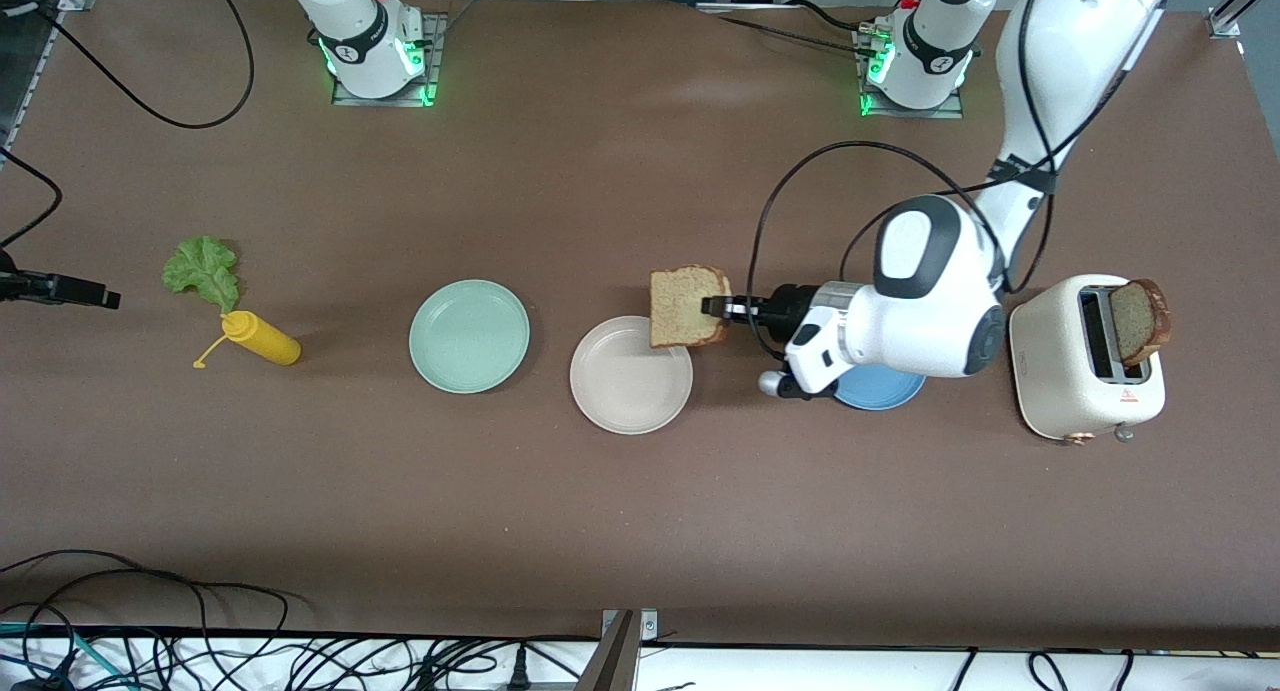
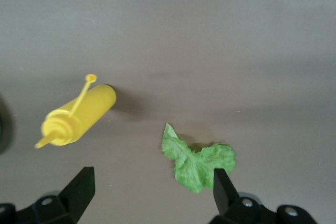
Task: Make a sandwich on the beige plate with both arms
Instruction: 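Carry the bread to the beige plate while the right gripper reaches the lettuce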
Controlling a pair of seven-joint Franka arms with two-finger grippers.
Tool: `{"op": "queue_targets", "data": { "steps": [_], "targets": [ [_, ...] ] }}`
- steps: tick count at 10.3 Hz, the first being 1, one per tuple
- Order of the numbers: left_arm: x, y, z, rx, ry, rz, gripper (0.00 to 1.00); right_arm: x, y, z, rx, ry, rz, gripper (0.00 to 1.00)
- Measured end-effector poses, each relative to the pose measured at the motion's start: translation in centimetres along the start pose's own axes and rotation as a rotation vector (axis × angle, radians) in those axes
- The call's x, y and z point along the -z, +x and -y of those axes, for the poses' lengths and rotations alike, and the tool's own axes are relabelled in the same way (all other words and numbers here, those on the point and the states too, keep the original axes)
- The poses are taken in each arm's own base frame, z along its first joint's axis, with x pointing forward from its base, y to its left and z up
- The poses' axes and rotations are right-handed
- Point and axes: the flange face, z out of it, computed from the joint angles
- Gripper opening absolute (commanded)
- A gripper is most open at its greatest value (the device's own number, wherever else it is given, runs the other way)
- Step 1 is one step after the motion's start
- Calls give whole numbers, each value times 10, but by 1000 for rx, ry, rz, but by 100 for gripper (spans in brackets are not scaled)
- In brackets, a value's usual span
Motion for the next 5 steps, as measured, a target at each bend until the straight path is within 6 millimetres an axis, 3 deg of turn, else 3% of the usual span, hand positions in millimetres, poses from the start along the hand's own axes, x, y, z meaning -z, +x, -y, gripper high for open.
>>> {"op": "queue_targets", "data": {
  "steps": [3,5],
  "targets": [
    [-34,17,2,-54,-39,-90,0,-90,-11,-3,33,-17,-14,100],
    [-60,40,33,-84,-48,-140,0,-126,-24,-2,40,-18,-10,100]
  ]
}}
